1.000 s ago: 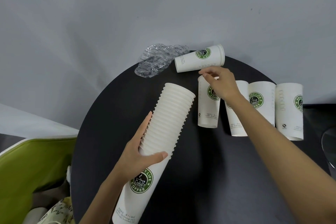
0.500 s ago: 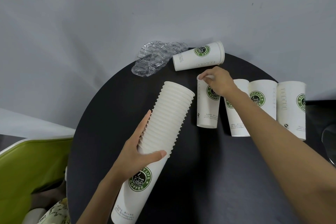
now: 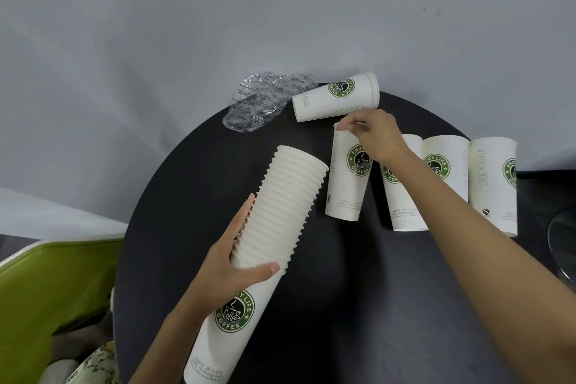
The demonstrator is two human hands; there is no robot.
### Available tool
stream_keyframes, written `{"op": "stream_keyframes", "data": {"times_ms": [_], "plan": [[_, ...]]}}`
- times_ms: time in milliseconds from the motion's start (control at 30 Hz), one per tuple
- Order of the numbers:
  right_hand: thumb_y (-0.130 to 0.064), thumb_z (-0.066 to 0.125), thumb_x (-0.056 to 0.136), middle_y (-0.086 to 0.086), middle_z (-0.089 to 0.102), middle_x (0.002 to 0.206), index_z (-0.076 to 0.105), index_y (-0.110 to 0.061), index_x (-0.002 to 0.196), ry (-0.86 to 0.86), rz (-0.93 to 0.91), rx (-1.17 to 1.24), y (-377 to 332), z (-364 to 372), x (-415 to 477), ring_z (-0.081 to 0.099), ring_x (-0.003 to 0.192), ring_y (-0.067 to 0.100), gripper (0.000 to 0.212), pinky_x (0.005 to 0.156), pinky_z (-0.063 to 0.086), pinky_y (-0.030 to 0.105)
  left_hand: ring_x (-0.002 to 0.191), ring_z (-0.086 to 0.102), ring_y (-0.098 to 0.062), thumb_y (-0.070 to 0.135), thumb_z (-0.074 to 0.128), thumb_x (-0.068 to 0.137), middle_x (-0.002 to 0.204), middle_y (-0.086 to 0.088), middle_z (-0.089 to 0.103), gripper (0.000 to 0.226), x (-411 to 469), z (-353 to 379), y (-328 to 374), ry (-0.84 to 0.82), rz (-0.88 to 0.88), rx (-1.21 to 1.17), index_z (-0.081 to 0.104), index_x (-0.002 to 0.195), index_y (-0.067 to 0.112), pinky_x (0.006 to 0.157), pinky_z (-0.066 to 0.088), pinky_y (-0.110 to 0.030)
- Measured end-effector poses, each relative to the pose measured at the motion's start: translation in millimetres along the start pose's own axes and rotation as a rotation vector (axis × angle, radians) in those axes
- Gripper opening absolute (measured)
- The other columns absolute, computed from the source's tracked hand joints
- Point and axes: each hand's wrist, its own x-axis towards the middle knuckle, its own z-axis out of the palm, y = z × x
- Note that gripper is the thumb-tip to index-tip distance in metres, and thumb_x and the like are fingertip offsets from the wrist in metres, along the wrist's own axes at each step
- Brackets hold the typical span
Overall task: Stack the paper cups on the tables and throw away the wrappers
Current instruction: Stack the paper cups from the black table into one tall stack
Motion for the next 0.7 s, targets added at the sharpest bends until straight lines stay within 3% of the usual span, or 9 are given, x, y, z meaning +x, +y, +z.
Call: {"op": "stream_keyframes", "data": {"times_ms": [100,167,233,300,400,567,700], "plan": [[-0.005,0.054,0.092,-0.004,0.068,0.100,0.072,-0.014,0.092,0.063,-0.057,0.043,-7,-7,-10,0.058,0.092,0.002,0.020,0.078,0.035,-0.003,0.123,0.036,0.025,0.020,0.085,0.072,0.129,0.055,0.034,0.102,-5,0,-2,0.015,0.001,0.017,0.018,0.140,0.054,0.086,0.037,0.004],[-0.004,0.054,0.092,-0.006,0.066,0.095,0.072,-0.014,0.091,0.115,-0.101,0.082,-11,-13,-17,0.058,0.088,0.000,0.021,0.080,0.037,0.000,0.123,0.036,0.025,0.019,0.085,0.072,0.131,0.054,0.034,0.102,-8,0,-3,0.011,0.004,0.033,0.018,0.140,0.054,0.087,0.037,0.004],[-0.003,0.055,0.091,-0.007,0.066,0.094,0.072,-0.017,0.089,0.188,-0.150,0.109,-15,-20,-22,0.061,0.091,0.008,0.021,0.087,0.043,0.013,0.125,0.036,0.023,0.020,0.085,0.072,0.133,0.052,0.034,0.102,-11,-1,-3,0.007,0.001,0.031,0.018,0.140,0.055,0.089,0.037,0.003],[-0.004,0.055,0.090,-0.008,0.065,0.091,0.071,-0.020,0.088,0.267,-0.172,0.141,-21,-29,-27,0.060,0.091,0.009,0.023,0.086,0.044,0.022,0.125,0.036,0.023,0.028,0.086,0.069,0.133,0.052,0.034,0.102,-14,-1,-1,0.000,0.004,0.029,0.018,0.140,0.056,0.089,0.036,0.004],[-0.003,0.054,0.090,-0.009,0.059,0.082,0.071,-0.018,0.089,0.387,-0.181,0.209,-34,-43,-35,0.052,0.074,-0.005,0.023,0.074,0.038,0.011,0.123,0.034,0.026,0.049,0.079,0.060,0.133,0.053,0.033,0.102,-19,-2,4,-0.002,0.011,0.038,0.017,0.139,0.057,0.087,0.035,0.006],[0.000,0.052,0.089,-0.010,0.057,0.082,0.071,-0.009,0.093,0.553,-0.228,0.330,-55,-57,-48,0.051,0.072,-0.009,0.021,0.071,0.034,0.006,0.126,0.033,0.024,0.052,0.078,0.058,0.136,0.050,0.032,0.103,-27,-1,4,-0.008,0.021,0.051,0.016,0.140,0.057,0.090,0.034,0.005],[-0.001,0.051,0.088,-0.009,0.061,0.085,0.071,-0.012,0.092,0.567,-0.225,0.426,-66,-55,-58,0.050,0.071,-0.007,0.022,0.072,0.035,0.009,0.131,0.034,0.018,0.052,0.079,0.060,0.143,0.042,0.032,0.104,-33,0,4,-0.033,0.022,0.075,0.016,0.142,0.058,0.094,0.035,0.000]]}}
